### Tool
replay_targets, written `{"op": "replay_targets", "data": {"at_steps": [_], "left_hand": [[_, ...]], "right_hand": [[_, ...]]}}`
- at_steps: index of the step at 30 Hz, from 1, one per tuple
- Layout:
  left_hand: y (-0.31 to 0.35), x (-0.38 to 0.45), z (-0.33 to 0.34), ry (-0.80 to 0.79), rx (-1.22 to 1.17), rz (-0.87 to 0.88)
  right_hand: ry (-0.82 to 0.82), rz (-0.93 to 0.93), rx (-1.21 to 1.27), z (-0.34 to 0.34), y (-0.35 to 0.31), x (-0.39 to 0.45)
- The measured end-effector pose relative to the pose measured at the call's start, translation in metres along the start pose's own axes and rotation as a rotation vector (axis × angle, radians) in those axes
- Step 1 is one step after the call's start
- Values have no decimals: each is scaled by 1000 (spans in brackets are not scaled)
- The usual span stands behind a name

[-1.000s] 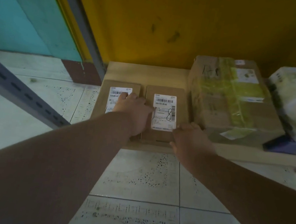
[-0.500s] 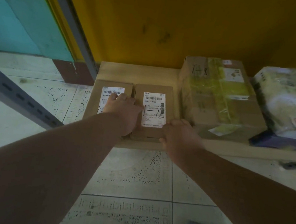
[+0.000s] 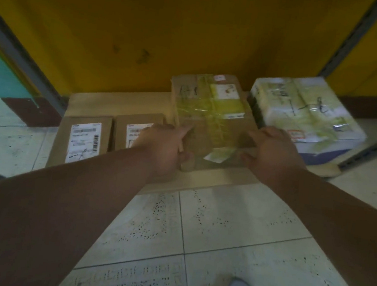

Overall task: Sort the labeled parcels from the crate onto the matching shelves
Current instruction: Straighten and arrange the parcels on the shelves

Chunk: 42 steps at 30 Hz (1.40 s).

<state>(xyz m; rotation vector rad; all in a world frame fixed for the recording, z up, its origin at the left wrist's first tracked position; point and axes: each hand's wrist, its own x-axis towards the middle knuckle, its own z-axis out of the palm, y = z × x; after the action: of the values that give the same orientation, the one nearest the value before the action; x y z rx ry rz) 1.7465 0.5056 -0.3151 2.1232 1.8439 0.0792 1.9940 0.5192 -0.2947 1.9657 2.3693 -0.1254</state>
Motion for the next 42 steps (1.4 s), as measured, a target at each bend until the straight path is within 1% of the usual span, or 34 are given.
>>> {"op": "replay_targets", "data": {"at_steps": [2,6,9,11,14,19,24,27,29,31,33,36,38,42], "left_hand": [[3,3,6,-3,4,-13],[7,5,11,52,-48,-41],[5,2,12,71,-76,-36],[2,-2,14,78,-62,-19],[0,-9,17,98,-60,-14],[-1,-8,17,88,-43,-10],[5,-14,16,76,-52,-47],[17,-26,10,72,-39,-63],[28,-39,5,112,-16,-31],[44,-49,1,131,-59,34],[62,-48,-2,105,-116,86],[100,-42,-10,65,-180,116],[126,-31,-12,53,-171,151],[164,10,0,50,-96,195]], "right_hand": [[-40,24,17,3,3,11],[-124,49,62,12,3,24],[-124,29,92,11,3,27],[-154,30,104,7,3,26],[-188,21,72,4,2,23],[-198,28,45,3,0,22],[-178,16,22,-4,0,17],[-80,9,43,-22,1,8],[-29,29,51,-42,4,-1],[1,55,5,-66,17,-14],[33,91,-2,-91,36,-31],[22,126,-30,-120,75,-51],[26,151,-44,-123,102,-55],[25,177,-13,-92,152,-32]]}}
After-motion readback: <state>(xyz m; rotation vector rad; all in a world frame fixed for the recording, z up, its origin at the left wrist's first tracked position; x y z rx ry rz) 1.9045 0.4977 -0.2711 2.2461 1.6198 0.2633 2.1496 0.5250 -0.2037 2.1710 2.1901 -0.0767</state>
